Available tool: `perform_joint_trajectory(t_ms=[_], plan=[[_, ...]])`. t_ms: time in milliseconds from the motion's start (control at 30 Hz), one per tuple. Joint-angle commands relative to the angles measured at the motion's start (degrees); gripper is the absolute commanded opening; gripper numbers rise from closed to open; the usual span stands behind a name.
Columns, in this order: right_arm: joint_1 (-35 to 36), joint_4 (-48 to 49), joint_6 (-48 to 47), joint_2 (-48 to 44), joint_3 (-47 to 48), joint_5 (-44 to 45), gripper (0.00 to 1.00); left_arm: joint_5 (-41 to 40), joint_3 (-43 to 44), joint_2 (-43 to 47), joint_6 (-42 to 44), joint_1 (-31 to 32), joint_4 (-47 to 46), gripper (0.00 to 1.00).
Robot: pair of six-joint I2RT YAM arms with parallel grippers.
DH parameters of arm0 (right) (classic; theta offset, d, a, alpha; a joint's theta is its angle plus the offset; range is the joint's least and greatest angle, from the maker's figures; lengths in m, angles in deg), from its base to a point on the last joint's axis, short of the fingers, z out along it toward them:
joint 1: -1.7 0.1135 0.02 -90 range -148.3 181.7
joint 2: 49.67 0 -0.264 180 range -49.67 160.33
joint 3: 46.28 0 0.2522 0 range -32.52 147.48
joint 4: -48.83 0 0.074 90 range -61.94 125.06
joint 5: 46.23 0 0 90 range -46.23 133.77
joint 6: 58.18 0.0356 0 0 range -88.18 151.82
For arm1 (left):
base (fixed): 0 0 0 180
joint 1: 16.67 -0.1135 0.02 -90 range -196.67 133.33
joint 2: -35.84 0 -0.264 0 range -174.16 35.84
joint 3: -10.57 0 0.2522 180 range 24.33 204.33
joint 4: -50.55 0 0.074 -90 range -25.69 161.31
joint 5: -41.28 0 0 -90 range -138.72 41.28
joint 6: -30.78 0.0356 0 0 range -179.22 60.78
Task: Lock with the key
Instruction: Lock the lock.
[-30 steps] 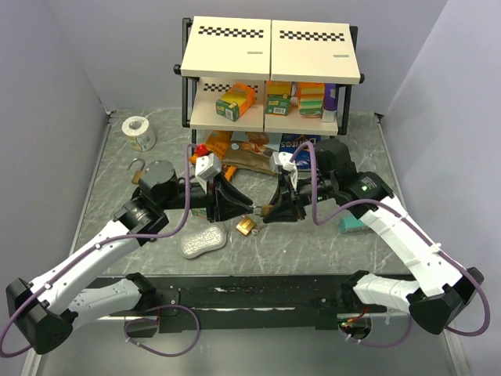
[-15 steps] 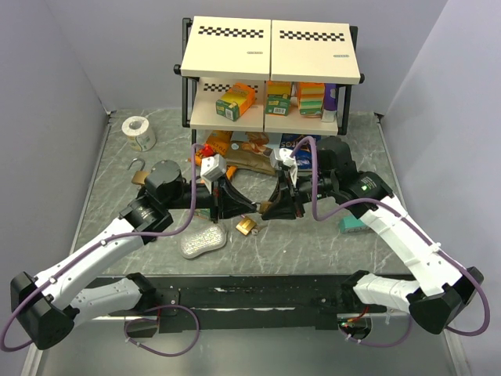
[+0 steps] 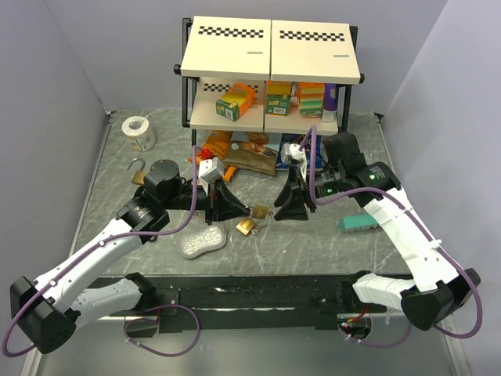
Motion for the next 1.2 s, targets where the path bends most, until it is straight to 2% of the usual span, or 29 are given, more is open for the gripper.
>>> perform_joint_trajectory(t_ms=[0, 367, 500, 767, 867, 967, 1000, 1167], plan=[[-0.07, -4.18, -4.58, -0.32, 1.21, -1.85, 0.54, 3.83, 1.09, 0.08, 2.11, 0.01, -0.52, 0.01], [2.56, -2.60, -4.14, 0.65, 0.68, -2.55, 0.50, 4.19, 1.97, -2.38, 1.14, 0.02, -2.63, 0.01], [2.83, -2.51, -4.14, 1.18, 0.41, -2.47, 0.38, 4.36, 2.15, -2.82, 1.14, 0.10, -2.89, 0.01], [2.92, -2.86, -4.84, 2.32, -0.12, -1.32, 0.31, 4.45, 2.06, -2.73, 1.57, 0.02, -3.07, 0.01], [3.01, -2.77, -4.58, 2.67, -0.12, -1.32, 0.32, 4.45, 1.97, -2.73, 1.75, 0.10, -3.07, 0.01], [2.83, -2.95, -4.84, 2.76, -0.03, -1.85, 0.14, 4.45, 2.15, -2.91, 2.19, 0.10, -2.46, 0.01], [2.74, -3.04, -4.93, 2.85, -0.03, -1.85, 0.02, 4.28, 2.15, -2.91, 2.37, 0.02, -2.37, 0.01], [-1.03, -7.24, -8.25, 2.32, -2.39, -2.37, 0.00, 3.40, 1.19, -2.91, 2.98, -1.30, -2.63, 0.01]])
